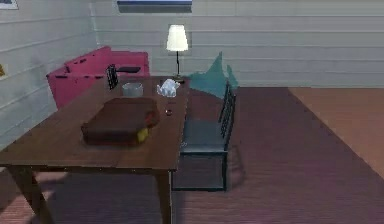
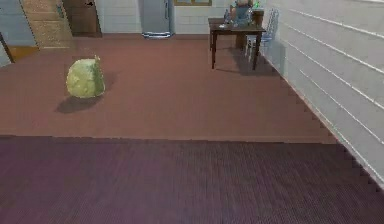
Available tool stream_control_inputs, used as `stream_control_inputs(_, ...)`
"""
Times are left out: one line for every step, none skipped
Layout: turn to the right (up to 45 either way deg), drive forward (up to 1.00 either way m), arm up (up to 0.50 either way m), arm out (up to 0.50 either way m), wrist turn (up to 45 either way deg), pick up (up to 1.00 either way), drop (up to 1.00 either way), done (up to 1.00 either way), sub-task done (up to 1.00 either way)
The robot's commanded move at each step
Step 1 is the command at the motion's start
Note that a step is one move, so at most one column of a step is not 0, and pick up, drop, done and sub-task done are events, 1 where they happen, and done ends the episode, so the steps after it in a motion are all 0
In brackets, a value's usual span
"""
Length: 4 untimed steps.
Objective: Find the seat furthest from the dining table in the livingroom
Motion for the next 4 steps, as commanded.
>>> stream_control_inputs(6.0,0.0,0.0,0.0,0.0,0.0,0.0,0.0,0.0)
stream_control_inputs(0.0,0.3,0.0,0.0,0.0,0.0,0.0,0.0,0.0)
stream_control_inputs(45.0,0.0,0.0,0.0,0.0,0.0,0.0,0.0,0.0)
stream_control_inputs(21.0,0.0,0.0,0.0,0.0,0.0,0.0,0.0,0.0)
